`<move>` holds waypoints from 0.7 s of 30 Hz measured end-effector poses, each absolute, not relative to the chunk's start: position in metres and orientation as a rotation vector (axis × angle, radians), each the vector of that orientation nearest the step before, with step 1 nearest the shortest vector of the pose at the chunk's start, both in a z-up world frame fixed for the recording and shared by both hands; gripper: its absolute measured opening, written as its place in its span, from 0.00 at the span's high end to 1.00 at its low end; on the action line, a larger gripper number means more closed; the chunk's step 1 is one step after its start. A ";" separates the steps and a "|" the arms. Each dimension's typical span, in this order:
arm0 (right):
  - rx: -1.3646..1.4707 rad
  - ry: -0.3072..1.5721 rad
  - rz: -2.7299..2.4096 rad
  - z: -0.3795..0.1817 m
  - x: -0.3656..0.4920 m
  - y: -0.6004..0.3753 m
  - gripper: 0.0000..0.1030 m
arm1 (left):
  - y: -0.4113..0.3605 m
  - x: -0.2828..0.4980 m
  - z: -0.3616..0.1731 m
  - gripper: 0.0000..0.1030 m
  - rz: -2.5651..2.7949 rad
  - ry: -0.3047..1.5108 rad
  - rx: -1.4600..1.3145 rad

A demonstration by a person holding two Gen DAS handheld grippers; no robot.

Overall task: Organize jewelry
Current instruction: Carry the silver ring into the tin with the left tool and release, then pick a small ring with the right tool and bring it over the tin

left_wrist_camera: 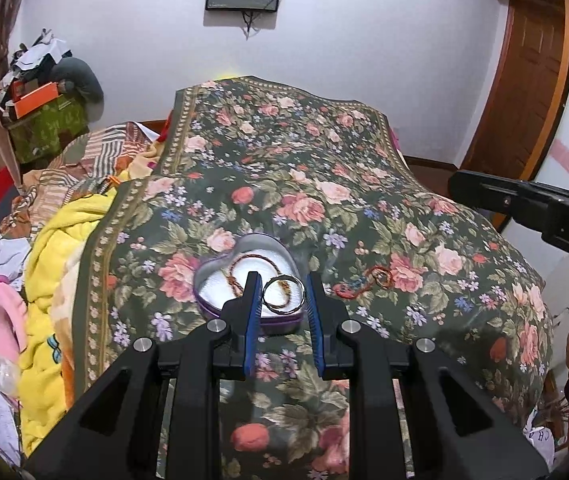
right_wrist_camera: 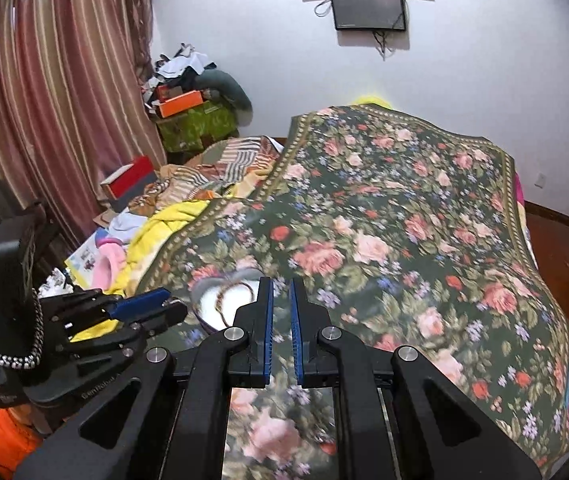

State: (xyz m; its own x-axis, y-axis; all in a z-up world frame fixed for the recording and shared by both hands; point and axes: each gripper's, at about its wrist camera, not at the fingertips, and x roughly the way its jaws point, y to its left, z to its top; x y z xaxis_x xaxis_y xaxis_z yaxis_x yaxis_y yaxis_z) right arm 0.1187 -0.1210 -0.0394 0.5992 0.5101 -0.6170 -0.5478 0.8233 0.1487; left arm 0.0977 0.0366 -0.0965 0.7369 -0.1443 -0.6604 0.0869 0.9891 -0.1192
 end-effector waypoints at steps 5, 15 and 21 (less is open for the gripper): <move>-0.063 0.724 0.618 -0.050 0.122 -0.113 0.93 | 0.047 0.101 -0.100 0.80 -0.109 0.739 -0.093; -0.197 0.969 0.458 -0.124 0.139 -0.156 0.75 | 0.043 0.109 -0.113 0.80 -0.132 0.758 -0.108; -0.254 1.043 0.441 -0.153 0.137 -0.157 0.75 | 0.036 0.113 -0.119 0.80 -0.148 0.774 -0.110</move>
